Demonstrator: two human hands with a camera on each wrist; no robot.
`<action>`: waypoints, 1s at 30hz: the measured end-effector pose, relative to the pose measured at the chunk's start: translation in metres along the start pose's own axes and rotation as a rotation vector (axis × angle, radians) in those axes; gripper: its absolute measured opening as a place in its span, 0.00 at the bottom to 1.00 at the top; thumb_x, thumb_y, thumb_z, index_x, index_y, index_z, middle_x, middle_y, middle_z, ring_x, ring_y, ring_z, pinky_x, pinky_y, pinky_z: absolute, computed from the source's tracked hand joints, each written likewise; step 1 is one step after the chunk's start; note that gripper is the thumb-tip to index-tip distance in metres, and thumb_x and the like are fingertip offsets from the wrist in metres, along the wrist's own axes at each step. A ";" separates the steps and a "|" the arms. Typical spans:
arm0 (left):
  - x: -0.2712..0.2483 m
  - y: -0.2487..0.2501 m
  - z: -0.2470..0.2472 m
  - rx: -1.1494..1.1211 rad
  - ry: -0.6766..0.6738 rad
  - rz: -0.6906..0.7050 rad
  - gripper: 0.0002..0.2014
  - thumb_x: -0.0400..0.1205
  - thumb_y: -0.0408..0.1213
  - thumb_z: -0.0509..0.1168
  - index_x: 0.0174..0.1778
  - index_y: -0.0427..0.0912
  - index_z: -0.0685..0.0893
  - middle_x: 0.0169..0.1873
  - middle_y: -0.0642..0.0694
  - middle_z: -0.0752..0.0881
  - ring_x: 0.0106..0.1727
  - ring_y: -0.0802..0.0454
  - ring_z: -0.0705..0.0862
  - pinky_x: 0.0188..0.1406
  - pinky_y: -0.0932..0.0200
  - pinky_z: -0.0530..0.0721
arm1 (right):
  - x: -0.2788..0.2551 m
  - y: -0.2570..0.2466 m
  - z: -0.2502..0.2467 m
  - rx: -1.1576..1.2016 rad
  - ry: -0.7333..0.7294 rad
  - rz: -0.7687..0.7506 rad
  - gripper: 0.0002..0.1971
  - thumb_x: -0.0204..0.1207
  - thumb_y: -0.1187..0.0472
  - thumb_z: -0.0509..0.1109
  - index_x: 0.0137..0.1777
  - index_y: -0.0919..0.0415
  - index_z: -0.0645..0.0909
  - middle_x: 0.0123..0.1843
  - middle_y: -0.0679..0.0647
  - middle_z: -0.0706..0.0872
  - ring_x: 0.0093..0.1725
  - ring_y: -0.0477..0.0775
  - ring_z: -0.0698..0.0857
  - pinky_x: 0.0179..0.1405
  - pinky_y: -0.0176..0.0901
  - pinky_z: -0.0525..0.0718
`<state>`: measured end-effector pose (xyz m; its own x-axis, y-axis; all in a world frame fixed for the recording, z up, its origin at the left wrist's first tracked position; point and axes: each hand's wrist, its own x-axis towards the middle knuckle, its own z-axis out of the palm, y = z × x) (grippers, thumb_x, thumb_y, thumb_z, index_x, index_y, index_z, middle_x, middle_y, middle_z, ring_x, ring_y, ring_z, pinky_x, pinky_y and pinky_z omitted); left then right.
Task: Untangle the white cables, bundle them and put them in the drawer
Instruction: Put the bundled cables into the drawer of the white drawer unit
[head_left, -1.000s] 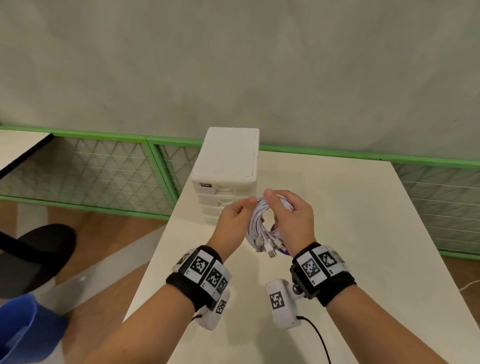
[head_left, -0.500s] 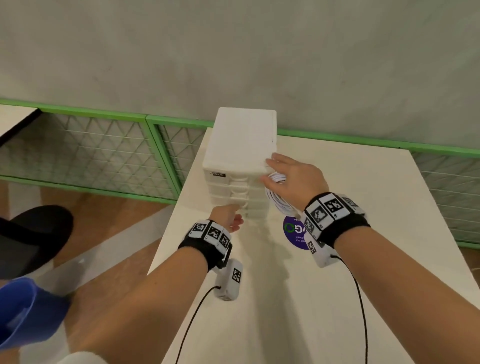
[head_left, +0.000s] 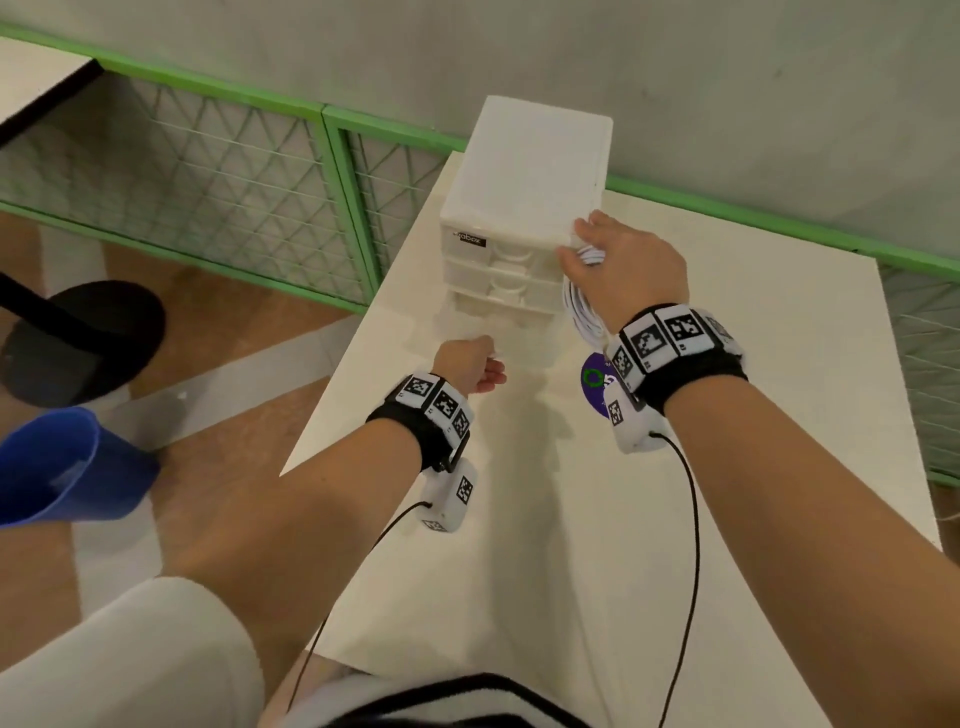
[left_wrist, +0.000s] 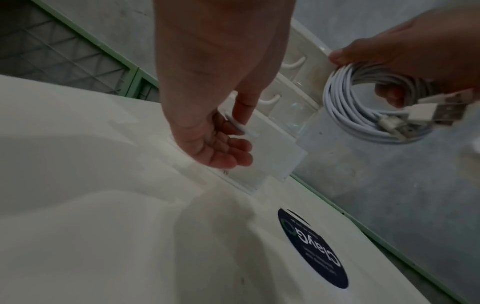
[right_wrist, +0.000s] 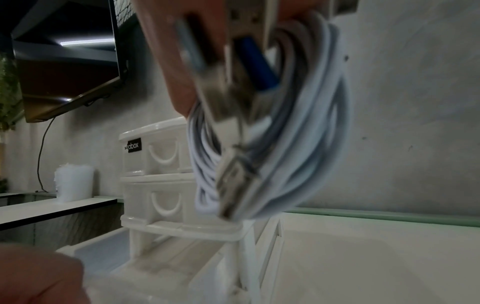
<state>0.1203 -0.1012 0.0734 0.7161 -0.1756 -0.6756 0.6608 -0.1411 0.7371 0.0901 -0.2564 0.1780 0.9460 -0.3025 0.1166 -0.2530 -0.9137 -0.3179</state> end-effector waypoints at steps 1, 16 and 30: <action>-0.005 -0.007 -0.003 -0.038 -0.017 0.006 0.11 0.82 0.30 0.56 0.33 0.36 0.74 0.26 0.43 0.81 0.15 0.56 0.82 0.22 0.64 0.78 | -0.001 -0.001 0.001 -0.004 0.007 0.006 0.22 0.80 0.44 0.59 0.72 0.46 0.74 0.79 0.43 0.69 0.73 0.52 0.75 0.67 0.46 0.72; -0.050 -0.058 -0.038 -0.130 -0.098 0.024 0.10 0.82 0.29 0.59 0.35 0.36 0.79 0.20 0.47 0.84 0.23 0.53 0.86 0.26 0.64 0.82 | -0.005 -0.004 0.011 0.061 0.079 0.031 0.22 0.80 0.45 0.60 0.72 0.48 0.75 0.79 0.45 0.70 0.72 0.54 0.76 0.67 0.47 0.73; -0.062 0.014 -0.058 0.230 -0.003 0.403 0.14 0.86 0.47 0.60 0.53 0.40 0.82 0.42 0.44 0.86 0.40 0.51 0.84 0.41 0.60 0.82 | -0.038 -0.042 0.066 0.812 0.085 0.240 0.14 0.78 0.45 0.64 0.51 0.55 0.78 0.50 0.53 0.81 0.44 0.50 0.81 0.49 0.44 0.82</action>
<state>0.0979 -0.0359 0.1247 0.9048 -0.2638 -0.3342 0.2621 -0.2735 0.9255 0.0781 -0.1889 0.1244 0.8586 -0.5123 0.0201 -0.1898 -0.3540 -0.9158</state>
